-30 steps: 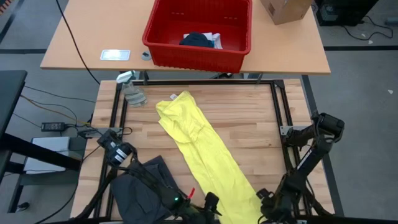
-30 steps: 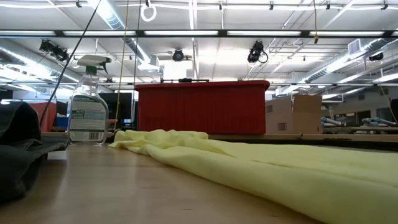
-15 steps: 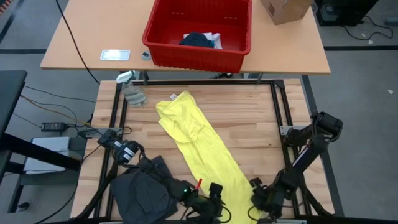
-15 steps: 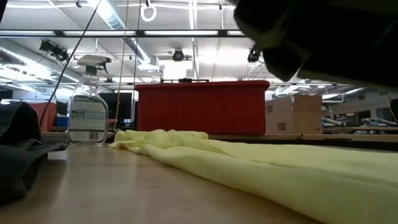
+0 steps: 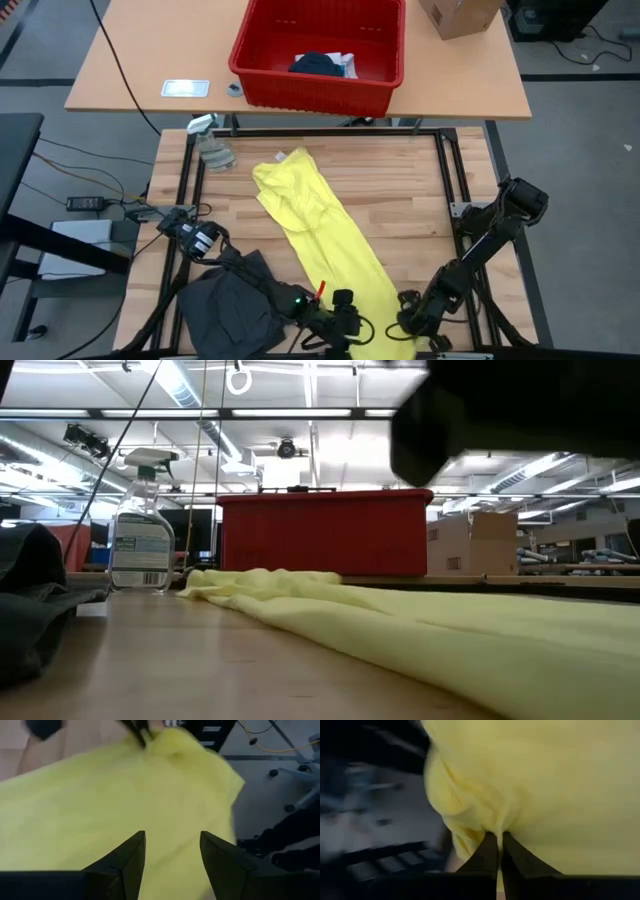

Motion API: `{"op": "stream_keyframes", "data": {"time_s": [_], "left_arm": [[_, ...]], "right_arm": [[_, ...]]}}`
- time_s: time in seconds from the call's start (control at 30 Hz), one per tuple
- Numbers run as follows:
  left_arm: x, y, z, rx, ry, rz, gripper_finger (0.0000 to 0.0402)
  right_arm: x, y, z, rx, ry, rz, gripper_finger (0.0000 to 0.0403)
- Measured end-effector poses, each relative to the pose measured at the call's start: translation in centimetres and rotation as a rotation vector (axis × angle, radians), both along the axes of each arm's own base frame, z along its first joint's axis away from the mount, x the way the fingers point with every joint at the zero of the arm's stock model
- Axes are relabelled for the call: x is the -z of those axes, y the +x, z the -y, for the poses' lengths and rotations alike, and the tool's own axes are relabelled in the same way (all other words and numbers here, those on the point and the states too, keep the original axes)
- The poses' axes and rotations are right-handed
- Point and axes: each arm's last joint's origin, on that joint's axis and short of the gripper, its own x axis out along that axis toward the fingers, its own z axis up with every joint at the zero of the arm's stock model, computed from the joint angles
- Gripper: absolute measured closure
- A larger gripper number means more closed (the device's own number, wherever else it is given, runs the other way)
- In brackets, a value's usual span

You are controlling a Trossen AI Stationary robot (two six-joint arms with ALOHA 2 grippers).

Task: Fold Laundry from Bin
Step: Fold the yellow shirt

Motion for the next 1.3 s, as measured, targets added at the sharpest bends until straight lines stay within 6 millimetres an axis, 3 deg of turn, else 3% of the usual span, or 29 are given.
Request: {"op": "stream_keyframes", "data": {"time_s": [0.13,0.27,0.4,0.53,0.63,0.77,0.9,1.1,1.3], "left_arm": [[-2.6,-0.6,-0.2,-0.033,-0.055,0.012,0.0209],[-6.2,-1.5,-0.9,-0.108,-0.09,0.051,0.0209],[-10.5,-3.4,-2.3,-0.235,-0.083,0.068,0.0209],[-14.3,-5.9,-4.3,-0.362,-0.044,0.057,0.0209],[-15.8,-7.6,-5.6,-0.461,-0.019,0.03,0.0209],[-15.5,-8.6,-6.3,-0.55,-0.032,-0.049,0.0209],[-14.3,-8.3,-6.1,-0.613,-0.081,-0.094,0.0209],[-14.0,-8.1,-6.5,-0.653,-0.112,-0.111,0.0209],[-13.8,-8.2,-6.9,-0.593,-0.08,-0.176,0.0209]], "right_arm": [[-2.9,0.4,-1.3,-0.067,0.158,0.026,0.0395],[-5.1,2.3,0.0,-0.003,0.177,0.131,0.0395],[-5.9,4.8,3.7,0.155,0.146,0.173,0.0395],[-5.0,6.6,8.8,0.351,0.122,0.142,0.0395],[-4.1,7.0,12.7,0.51,0.128,0.085,0.0395],[-2.5,6.6,16.8,0.625,0.142,-0.002,0.0395],[-1.7,6.3,19.3,0.703,0.138,-0.025,0.0371],[-1.5,6.1,21.9,0.818,0.087,0.016,0.0345],[-2.6,5.9,23.0,0.877,0.145,0.043,0.0341]]}}
